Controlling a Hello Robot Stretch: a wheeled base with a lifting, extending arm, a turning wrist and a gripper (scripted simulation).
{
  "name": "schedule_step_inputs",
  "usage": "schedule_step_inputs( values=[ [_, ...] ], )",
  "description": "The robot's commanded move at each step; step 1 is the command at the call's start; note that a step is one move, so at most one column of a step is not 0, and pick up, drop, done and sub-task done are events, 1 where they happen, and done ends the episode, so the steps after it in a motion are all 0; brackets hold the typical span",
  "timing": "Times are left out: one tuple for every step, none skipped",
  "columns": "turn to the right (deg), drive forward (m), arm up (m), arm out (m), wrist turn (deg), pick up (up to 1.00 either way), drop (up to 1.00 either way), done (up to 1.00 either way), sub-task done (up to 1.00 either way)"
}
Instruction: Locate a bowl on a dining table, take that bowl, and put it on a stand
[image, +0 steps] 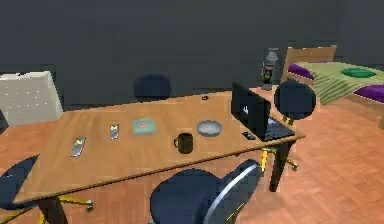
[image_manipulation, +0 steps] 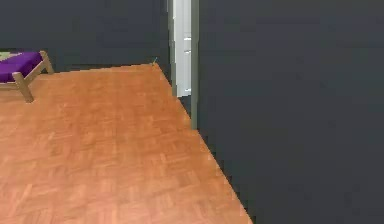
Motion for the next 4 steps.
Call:
schedule_step_inputs(
  values=[
    [39.0,0.00,0.00,0.00,0.0,0.00,0.00,0.00,0.00],
    [0.0,0.50,0.00,0.00,0.0,0.00,0.00,0.00,0.00],
    [0.0,0.45,0.00,0.00,0.0,0.00,0.00,0.00,0.00],
    [-45.0,0.00,0.00,0.00,0.0,0.00,0.00,0.00,0.00]
  ],
)
